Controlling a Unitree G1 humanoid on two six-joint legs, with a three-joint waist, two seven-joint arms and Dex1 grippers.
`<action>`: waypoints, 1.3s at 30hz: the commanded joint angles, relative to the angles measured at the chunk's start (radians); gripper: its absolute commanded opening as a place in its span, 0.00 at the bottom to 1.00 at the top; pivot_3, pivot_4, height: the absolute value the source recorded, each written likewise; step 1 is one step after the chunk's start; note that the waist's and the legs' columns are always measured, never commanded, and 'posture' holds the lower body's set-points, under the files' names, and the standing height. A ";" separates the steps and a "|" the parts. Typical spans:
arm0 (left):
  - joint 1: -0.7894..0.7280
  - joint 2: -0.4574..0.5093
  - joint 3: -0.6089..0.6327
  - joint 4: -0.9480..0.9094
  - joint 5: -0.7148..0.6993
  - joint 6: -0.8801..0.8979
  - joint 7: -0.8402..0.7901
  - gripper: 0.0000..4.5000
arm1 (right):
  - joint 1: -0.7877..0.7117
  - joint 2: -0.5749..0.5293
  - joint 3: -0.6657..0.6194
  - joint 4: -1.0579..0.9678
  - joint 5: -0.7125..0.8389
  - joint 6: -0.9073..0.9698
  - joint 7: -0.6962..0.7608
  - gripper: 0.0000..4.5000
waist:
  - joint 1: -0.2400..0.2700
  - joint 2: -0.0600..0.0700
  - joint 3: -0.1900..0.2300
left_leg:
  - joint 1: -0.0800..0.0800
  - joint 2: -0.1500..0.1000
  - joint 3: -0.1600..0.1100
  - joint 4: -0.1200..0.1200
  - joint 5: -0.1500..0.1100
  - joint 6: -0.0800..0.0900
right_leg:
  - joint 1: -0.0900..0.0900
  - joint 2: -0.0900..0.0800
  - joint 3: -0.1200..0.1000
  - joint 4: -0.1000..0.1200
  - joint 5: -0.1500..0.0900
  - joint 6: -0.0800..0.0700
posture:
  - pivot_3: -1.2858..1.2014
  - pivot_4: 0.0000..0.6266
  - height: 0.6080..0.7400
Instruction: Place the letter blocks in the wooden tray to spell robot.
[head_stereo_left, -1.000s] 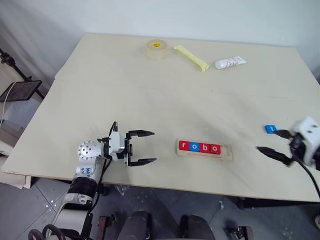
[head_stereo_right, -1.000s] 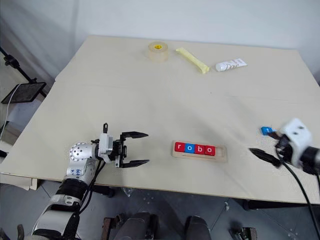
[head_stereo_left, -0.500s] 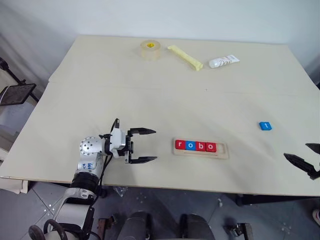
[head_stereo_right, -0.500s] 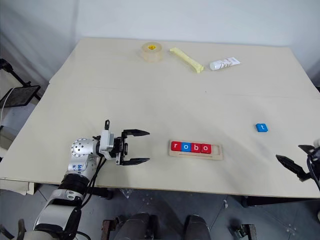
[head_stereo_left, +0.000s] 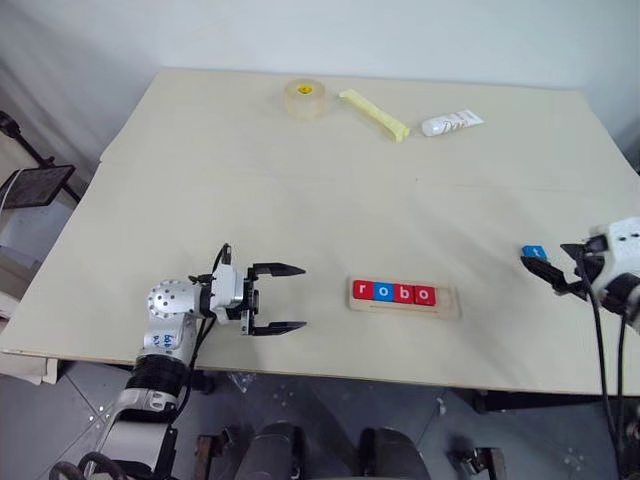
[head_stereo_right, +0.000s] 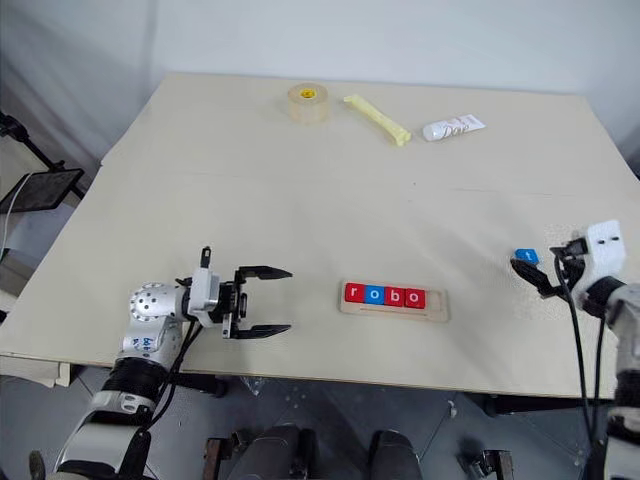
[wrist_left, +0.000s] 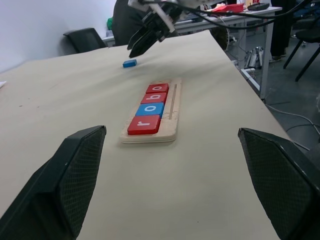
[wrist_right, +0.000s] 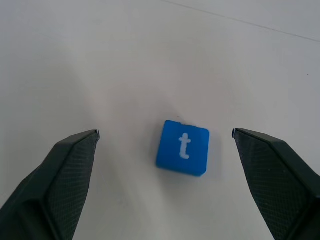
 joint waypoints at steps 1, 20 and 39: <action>0.029 0.012 0.010 -0.072 -0.014 0.013 0.025 1.00 | -0.059 0.004 0.016 0.112 -0.027 -0.072 -0.028 0.99 | -0.002 0.000 0.000 | 0.000 0.000 0.000 0.000 0.000 0.000 | 0.000 0.000 0.000 0.000 0.000 0.000 | 0.52 0.24 1.00; 0.015 0.001 0.004 -0.052 -0.007 0.003 0.052 1.00 | 0.030 0.092 -0.028 -0.032 0.013 -0.044 -0.203 0.33 | -0.004 0.000 0.000 | 0.000 0.000 -0.001 0.000 0.000 0.000 | 0.000 0.000 -0.001 0.000 0.000 0.000 | 0.52 0.24 1.00; -0.024 -0.022 -0.004 0.015 -0.014 -0.009 -0.011 1.00 | 0.579 0.448 -0.106 -1.150 0.179 0.454 -0.591 0.33 | 0.001 0.003 -0.001 | 0.001 -0.001 -0.001 -0.001 0.000 0.000 | -0.001 0.000 0.003 0.006 0.000 0.000 | 0.52 0.24 1.00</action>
